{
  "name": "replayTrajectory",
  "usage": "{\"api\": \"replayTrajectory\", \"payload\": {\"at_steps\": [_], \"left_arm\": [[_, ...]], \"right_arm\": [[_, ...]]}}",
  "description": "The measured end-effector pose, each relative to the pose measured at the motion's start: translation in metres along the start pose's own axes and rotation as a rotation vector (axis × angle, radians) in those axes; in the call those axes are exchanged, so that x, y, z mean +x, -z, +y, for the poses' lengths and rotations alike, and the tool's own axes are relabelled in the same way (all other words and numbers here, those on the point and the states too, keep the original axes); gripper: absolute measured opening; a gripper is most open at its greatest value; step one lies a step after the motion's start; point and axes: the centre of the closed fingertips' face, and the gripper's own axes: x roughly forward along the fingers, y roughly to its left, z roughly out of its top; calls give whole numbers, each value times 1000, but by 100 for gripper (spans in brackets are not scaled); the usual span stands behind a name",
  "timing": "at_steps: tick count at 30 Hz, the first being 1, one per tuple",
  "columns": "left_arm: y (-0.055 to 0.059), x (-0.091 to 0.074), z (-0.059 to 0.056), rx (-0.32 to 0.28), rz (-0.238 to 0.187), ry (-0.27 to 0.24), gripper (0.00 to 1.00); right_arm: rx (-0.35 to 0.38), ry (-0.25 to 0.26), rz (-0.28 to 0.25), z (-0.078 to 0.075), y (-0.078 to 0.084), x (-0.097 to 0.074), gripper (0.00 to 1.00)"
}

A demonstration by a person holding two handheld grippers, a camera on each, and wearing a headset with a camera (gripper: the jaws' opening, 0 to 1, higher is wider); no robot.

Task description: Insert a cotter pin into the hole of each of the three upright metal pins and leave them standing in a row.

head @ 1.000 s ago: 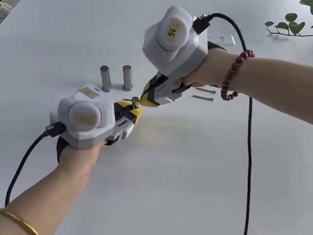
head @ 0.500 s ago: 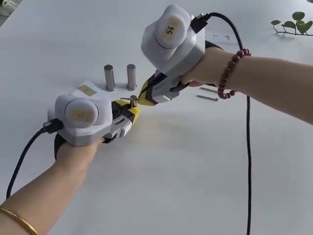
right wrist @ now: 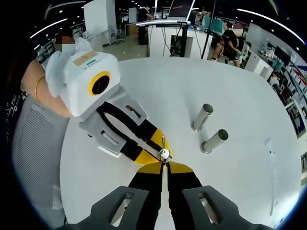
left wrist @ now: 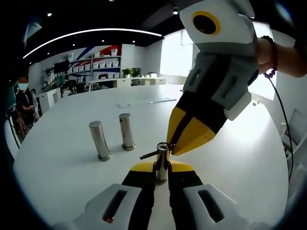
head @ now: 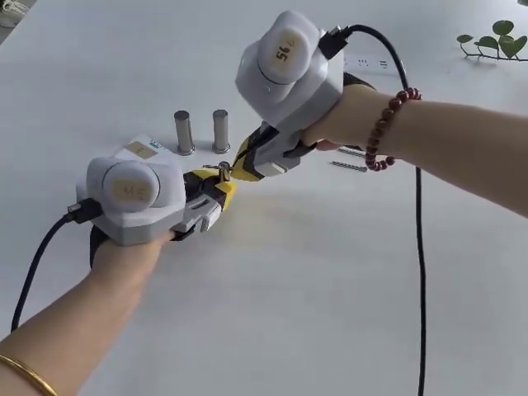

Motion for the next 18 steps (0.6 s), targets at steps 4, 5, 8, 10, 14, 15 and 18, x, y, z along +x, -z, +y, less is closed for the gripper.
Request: {"api": "replayTrajectory", "payload": {"at_steps": [4, 5, 8, 10, 14, 15, 18], "left_arm": [[0, 1, 1, -18, 0, 3, 8], [0, 1, 1, -21, -1, 4, 8], [0, 2, 1, -39, -2, 6, 8], [1, 2, 1, -44, -2, 8, 8], [1, 2, 0, -47, 1, 13, 9], [1, 2, 0, -46, 3, 14, 9], [3, 1, -1, -45, 10, 17, 10]], "right_arm": [[0, 4, 1, 0, 0, 1, 0], [2, 6, 1, 0, 0, 1, 0], [2, 9, -1, 0, 1, 1, 0], [-1, 12, 2, -1, 1, 1, 1], [5, 13, -1, -2, 2, 0, 2], [5, 14, -2, -2, 2, 0, 2], [9, 13, -5, -2, 2, 0, 2]]}}
